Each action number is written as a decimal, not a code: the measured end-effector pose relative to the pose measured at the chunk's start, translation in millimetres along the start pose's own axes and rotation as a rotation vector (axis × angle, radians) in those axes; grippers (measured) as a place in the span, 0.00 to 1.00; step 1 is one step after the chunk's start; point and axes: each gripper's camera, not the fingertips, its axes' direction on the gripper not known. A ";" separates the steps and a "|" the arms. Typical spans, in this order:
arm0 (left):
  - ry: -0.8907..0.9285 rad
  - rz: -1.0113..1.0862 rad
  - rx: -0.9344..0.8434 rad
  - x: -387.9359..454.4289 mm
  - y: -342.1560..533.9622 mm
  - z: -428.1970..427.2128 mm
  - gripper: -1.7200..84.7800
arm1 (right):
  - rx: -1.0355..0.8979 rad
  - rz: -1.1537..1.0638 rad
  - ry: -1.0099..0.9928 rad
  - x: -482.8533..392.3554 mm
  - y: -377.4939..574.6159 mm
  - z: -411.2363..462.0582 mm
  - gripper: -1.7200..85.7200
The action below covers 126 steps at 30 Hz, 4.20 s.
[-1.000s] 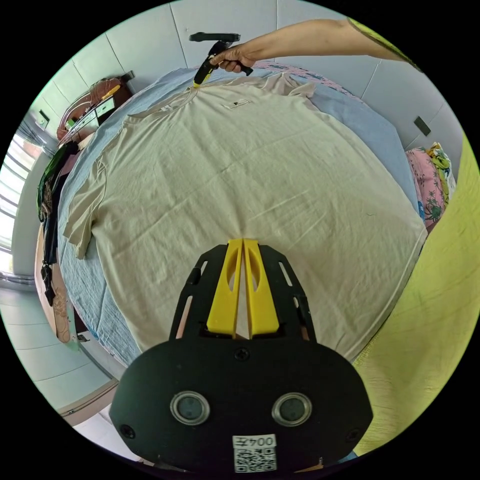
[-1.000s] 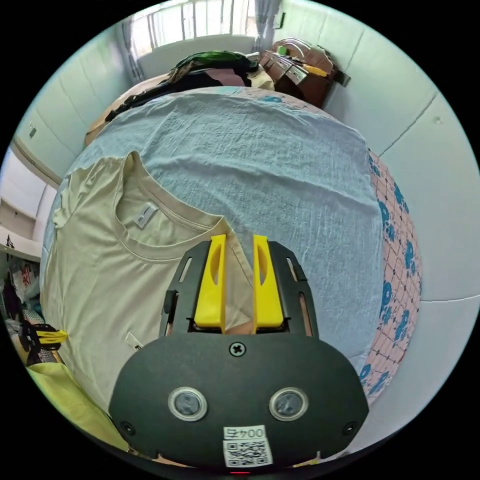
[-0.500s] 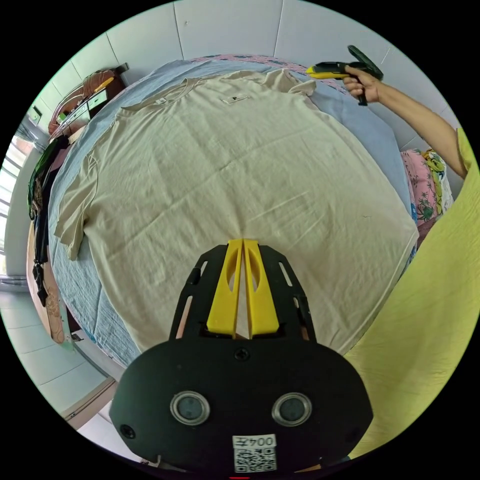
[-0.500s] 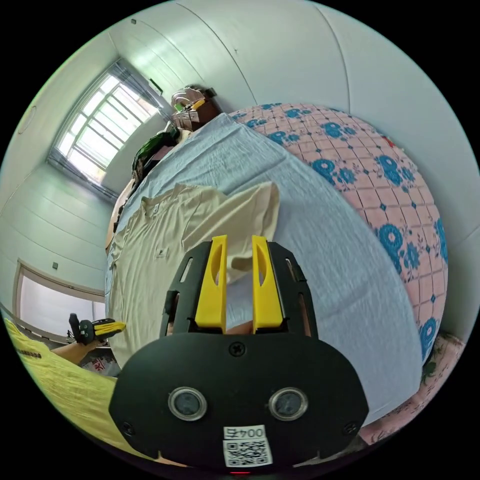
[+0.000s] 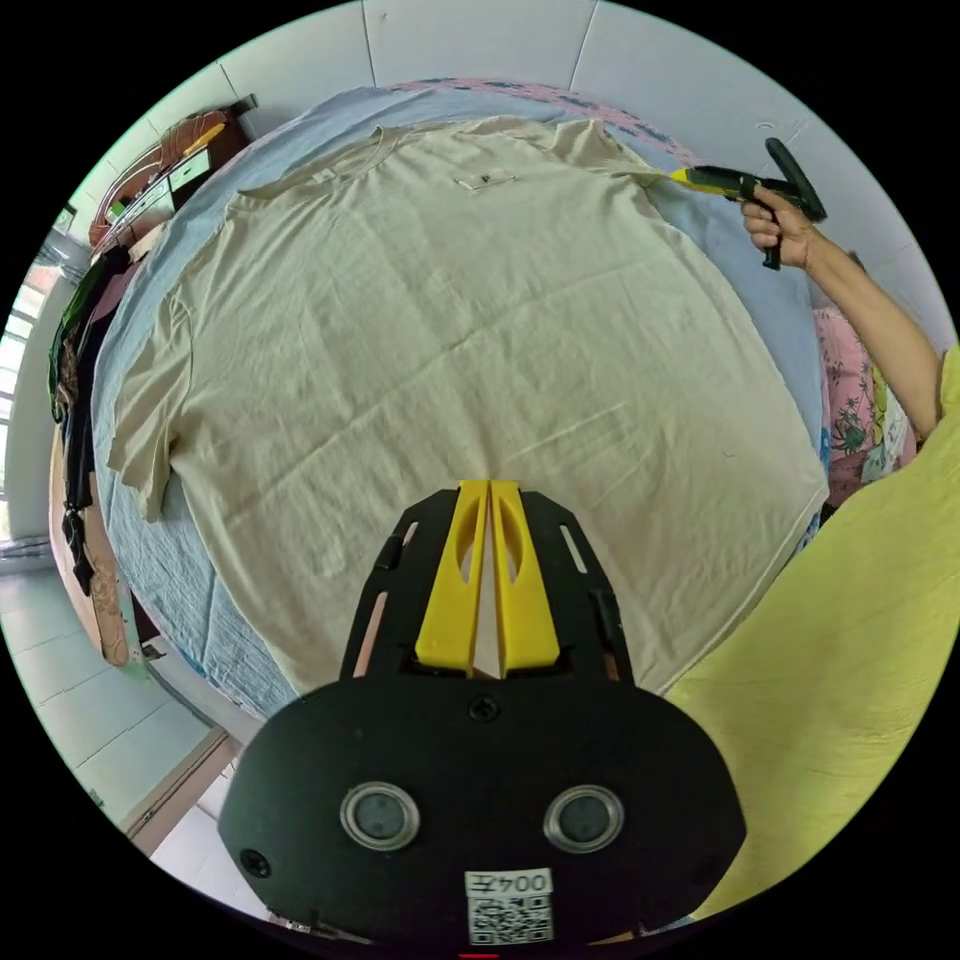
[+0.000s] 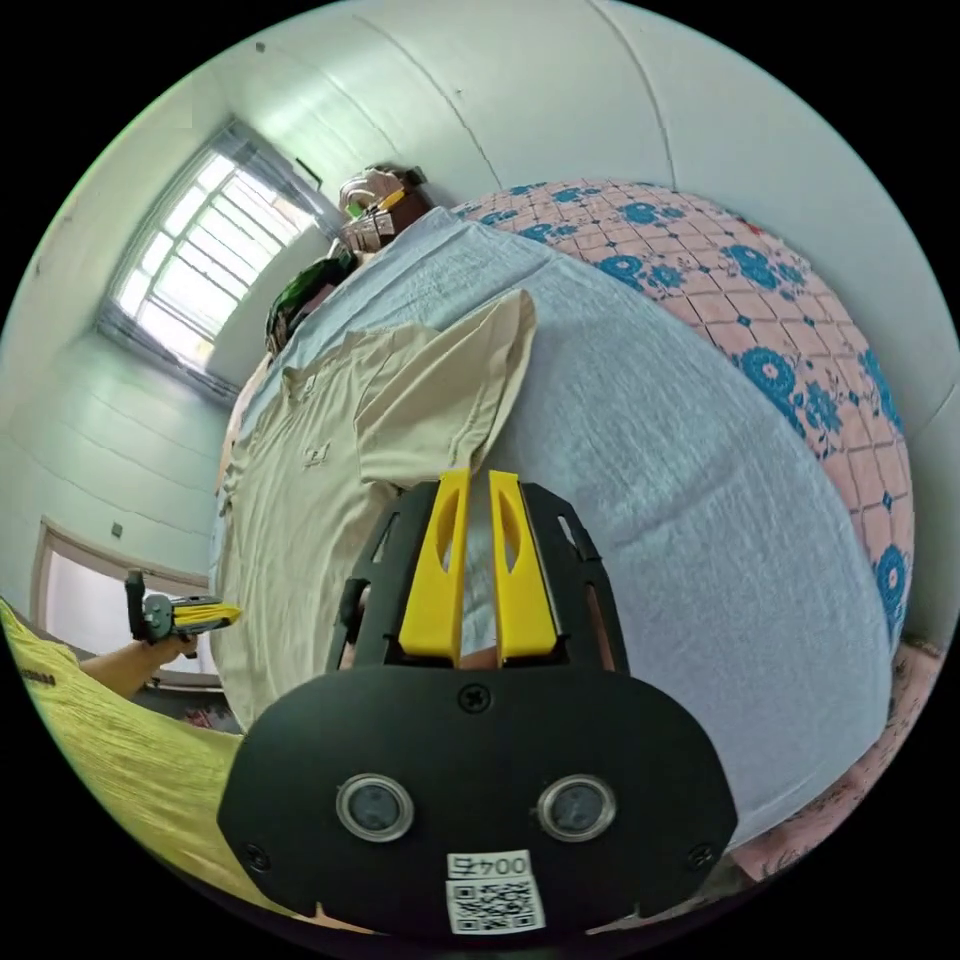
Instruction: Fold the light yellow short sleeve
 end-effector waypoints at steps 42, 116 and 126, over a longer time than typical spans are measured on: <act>0.050 0.451 0.255 96.4 -507.4 86.3 0.03 | 0.158 -0.066 0.102 -166.5 70.7 -5.4 0.04; -0.057 0.095 0.262 4.3 -199.8 37.3 0.02 | 0.046 -0.504 0.310 -250.3 189.8 190.5 0.08; -0.011 -0.105 0.254 -44.0 -61.3 -11.7 0.02 | -0.034 -0.423 0.295 -236.9 175.7 224.7 0.06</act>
